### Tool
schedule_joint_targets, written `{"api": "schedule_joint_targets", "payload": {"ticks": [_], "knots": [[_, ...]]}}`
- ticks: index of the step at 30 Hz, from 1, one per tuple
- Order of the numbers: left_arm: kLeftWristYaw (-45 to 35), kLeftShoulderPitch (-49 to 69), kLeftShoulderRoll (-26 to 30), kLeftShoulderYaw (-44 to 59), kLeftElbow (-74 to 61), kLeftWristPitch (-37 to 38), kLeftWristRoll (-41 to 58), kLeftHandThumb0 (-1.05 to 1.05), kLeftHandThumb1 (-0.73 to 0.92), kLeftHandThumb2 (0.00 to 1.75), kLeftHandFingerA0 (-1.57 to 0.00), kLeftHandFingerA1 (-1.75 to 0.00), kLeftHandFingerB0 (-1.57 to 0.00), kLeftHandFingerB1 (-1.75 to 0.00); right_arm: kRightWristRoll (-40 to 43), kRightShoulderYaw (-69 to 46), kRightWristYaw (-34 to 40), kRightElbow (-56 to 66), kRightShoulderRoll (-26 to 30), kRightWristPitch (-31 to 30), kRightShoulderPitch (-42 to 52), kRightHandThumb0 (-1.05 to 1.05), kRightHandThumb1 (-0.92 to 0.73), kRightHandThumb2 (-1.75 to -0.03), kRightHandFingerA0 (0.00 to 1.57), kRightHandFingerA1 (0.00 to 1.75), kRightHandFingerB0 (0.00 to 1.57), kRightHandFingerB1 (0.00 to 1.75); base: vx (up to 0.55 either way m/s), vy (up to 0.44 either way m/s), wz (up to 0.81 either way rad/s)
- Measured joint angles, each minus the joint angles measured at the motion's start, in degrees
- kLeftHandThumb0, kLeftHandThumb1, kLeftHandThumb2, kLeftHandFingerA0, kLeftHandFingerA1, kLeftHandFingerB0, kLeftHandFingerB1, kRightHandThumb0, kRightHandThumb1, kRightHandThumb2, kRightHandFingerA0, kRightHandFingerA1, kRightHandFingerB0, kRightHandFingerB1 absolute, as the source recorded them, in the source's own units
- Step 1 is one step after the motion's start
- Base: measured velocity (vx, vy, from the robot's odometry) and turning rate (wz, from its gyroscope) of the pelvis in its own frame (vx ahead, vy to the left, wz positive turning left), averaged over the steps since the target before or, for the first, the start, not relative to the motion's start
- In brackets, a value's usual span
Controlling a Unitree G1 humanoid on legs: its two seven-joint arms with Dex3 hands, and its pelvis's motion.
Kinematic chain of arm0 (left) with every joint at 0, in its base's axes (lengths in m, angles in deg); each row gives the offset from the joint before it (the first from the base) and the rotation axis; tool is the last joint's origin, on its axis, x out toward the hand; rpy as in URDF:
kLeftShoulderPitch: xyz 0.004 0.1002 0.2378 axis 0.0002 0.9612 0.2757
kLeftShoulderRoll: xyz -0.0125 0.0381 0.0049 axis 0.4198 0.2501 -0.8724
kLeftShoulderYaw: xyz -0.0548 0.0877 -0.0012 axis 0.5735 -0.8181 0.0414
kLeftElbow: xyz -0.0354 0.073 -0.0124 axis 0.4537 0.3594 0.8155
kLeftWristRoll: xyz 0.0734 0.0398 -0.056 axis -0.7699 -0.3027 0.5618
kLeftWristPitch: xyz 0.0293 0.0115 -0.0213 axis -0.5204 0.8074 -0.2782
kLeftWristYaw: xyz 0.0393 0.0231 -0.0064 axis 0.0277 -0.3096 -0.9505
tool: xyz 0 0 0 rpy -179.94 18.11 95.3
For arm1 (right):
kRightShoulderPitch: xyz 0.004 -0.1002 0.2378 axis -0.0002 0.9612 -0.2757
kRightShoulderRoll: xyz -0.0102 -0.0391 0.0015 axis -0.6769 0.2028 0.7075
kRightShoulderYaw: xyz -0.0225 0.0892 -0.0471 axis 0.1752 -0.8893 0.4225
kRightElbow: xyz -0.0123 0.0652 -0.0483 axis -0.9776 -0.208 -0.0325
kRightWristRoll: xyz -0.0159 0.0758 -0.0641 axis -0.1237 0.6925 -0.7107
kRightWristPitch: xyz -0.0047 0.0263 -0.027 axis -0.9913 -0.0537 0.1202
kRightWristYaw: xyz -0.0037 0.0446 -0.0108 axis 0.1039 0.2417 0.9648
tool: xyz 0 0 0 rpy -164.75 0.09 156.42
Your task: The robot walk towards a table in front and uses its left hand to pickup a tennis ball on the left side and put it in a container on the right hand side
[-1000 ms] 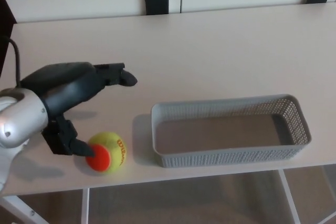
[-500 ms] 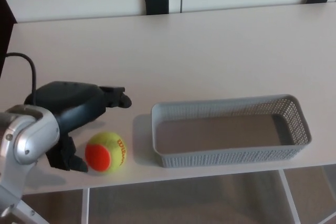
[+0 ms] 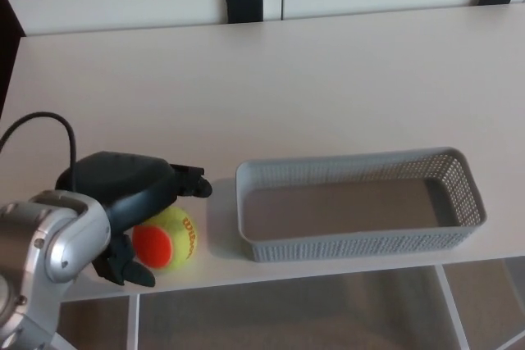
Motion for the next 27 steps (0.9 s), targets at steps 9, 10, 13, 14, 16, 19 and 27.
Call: {"api": "schedule_joint_targets", "payload": {"ticks": [9, 10, 13, 14, 16, 19, 27], "knots": [[0.0, 0.5, -1.9, 1.1, 2.9, 3.1, -1.9, -0.32, 0.30, 0.54, -0.44, -0.43, -0.40, -0.36, -0.1, 0.2, 0.2, 0.6, 0.0, -1.0, -0.1, -0.34, -0.41, -0.66, 0.75, 0.57, 0.58, 0.52, 0.00, 0.000, 0.00], [0.0, 0.5, -2.0, 1.3, 3.1, 3.5, -2.1, -0.32, 0.30, 0.54, -0.44, -0.43, -0.40, -0.36, -0.1, 0.2, 0.2, 0.6, 0.0, -1.1, -0.1, -0.34, -0.41, -0.66, 0.75, 0.57, 0.58, 0.52, 0.00, 0.000, 0.00], [0.0, 0.7, -2.9, 1.7, 3.9, 4.4, -2.5, -0.31, 0.29, 0.54, -0.43, -0.43, -0.42, -0.37, -0.1, 0.1, 0.2, 0.6, 0.0, -1.5, -0.2, -0.34, -0.41, -0.66, 0.77, 0.57, 0.57, 0.51, 0.00, 0.000, 0.00], [0.0, 0.7, -3.1, 1.8, 4.2, 4.8, -2.7, -0.33, 0.30, 0.54, -0.44, -0.43, -0.41, -0.37, -0.1, 0.1, 0.2, 0.6, 0.0, -1.6, -0.3, -0.35, -0.41, -0.66, 0.77, 0.57, 0.58, 0.51, 0.00, 0.000, 0.00], [0.0, 0.7, -3.2, 1.9, 4.8, 5.3, -2.9, -0.32, 0.29, 0.54, -0.44, -0.43, -0.41, -0.37, -0.1, 0.1, 0.2, 0.6, 0.0, -1.7, -0.5, -0.33, -0.42, -0.66, 0.77, 0.57, 0.58, 0.51, 0.00, 0.000, 0.00], [0.0, 0.7, -3.4, 2.3, 5.7, 6.1, -3.4, -0.32, 0.29, 0.54, -0.44, -0.43, -0.41, -0.37, -0.1, 0.0, 0.3, 0.6, 0.0, -1.8, -0.8, -0.23, -0.49, -0.55, 0.81, 0.49, 0.63, 0.45, 0.00, 0.000, 0.00], [0.0, 0.7, -4.2, 3.0, 8.2, 7.8, -4.7, -0.31, 0.29, 0.54, -0.45, -0.43, -0.42, -0.37, -0.1, 0.0, 0.5, 1.0, 0.0, -2.3, -1.5, -0.33, -0.42, -0.66, 0.75, 0.56, 0.57, 0.51, 0.00, 0.000, 0.00]]}}
